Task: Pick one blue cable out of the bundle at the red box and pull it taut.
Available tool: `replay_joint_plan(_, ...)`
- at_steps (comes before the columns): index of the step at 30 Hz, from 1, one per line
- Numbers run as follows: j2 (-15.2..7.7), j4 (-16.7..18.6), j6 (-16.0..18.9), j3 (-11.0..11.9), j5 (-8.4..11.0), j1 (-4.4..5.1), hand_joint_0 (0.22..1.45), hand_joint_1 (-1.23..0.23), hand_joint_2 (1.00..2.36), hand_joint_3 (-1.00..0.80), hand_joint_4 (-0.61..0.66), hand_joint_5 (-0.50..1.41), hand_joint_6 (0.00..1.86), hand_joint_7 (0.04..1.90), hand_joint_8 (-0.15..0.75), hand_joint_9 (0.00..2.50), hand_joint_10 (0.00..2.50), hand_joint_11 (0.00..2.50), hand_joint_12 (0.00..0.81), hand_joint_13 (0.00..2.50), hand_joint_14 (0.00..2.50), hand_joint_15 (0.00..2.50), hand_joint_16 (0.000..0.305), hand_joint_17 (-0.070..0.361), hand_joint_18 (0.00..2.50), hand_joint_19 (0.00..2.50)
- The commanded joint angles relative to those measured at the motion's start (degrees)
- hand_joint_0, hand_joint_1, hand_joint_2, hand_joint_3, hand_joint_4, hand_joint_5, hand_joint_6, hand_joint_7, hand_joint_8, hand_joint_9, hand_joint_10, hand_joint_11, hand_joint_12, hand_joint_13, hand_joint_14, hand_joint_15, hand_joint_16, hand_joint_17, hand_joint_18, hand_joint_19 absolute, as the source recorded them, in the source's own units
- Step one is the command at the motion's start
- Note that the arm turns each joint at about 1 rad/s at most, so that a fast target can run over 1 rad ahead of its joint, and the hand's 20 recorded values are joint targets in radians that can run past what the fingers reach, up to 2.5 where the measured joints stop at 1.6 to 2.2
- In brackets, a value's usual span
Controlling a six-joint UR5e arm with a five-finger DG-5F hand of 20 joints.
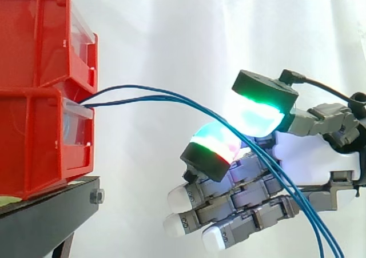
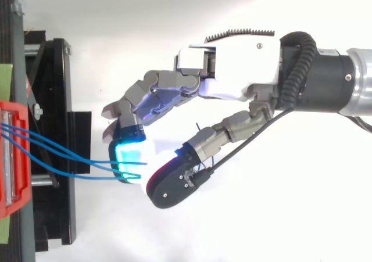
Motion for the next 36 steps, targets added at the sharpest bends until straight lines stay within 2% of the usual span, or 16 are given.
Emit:
replay_joint_plan(1,0.0,0.0,0.0,0.0,-0.02,0.01,0.85,-0.93,1.00,-0.50,-0.04,-0.19,0.93,1.04,0.270,0.56,0.00,0.25,0.343,0.32,0.00,0.06,0.050,0.113,0.48,0.12)
replay_joint_plan(6,0.0,0.0,0.0,0.0,-0.02,0.01,0.82,-0.96,1.00,-0.50,0.00,-0.20,0.92,0.96,0.244,0.50,0.00,0.23,0.343,0.30,0.00,0.04,0.050,0.113,0.49,0.07)
replay_joint_plan(8,0.0,0.0,0.0,0.0,-0.02,0.01,0.78,-1.00,1.00,-0.50,0.00,-0.20,0.92,0.95,0.240,0.49,0.00,0.23,0.342,0.29,0.00,0.03,0.050,0.113,0.49,0.06)
replay_joint_plan(11,0.0,0.0,0.0,0.0,-0.02,0.01,0.64,-1.03,1.00,-0.50,0.04,-0.21,0.91,0.92,0.244,0.47,0.00,0.23,0.344,0.28,0.00,0.04,0.050,0.114,0.47,0.09)
replay_joint_plan(13,0.0,0.0,0.0,0.0,-0.02,-0.07,0.53,-1.00,1.00,-0.50,0.08,-0.21,0.92,0.89,0.266,0.48,0.01,0.24,0.358,0.28,0.00,0.06,0.053,0.119,0.48,0.11)
replay_joint_plan(18,0.0,0.0,0.0,0.1,-0.02,0.01,0.46,-0.87,1.00,-0.50,0.12,-0.19,0.91,0.87,0.308,0.52,0.01,0.24,0.383,0.30,0.00,0.08,0.058,0.131,0.49,0.15)
replay_joint_plan(22,0.0,0.0,0.0,0.5,0.07,0.01,0.48,-0.75,1.00,-0.50,0.12,-0.18,0.89,0.88,0.319,0.54,0.00,0.23,0.380,0.30,0.00,0.08,0.057,0.129,0.47,0.17)
replay_joint_plan(25,0.0,0.0,-0.1,0.5,0.07,0.01,0.52,-0.71,1.00,-0.50,0.12,-0.17,0.88,0.93,0.318,0.57,0.00,0.23,0.367,0.30,0.00,0.09,0.054,0.122,0.45,0.19)
replay_joint_plan(36,0.0,0.0,-0.2,0.5,0.07,0.01,0.57,-0.67,1.00,-0.45,0.12,-0.15,0.87,0.98,0.321,0.60,0.01,0.23,0.353,0.31,0.00,0.10,0.052,0.116,0.44,0.22)
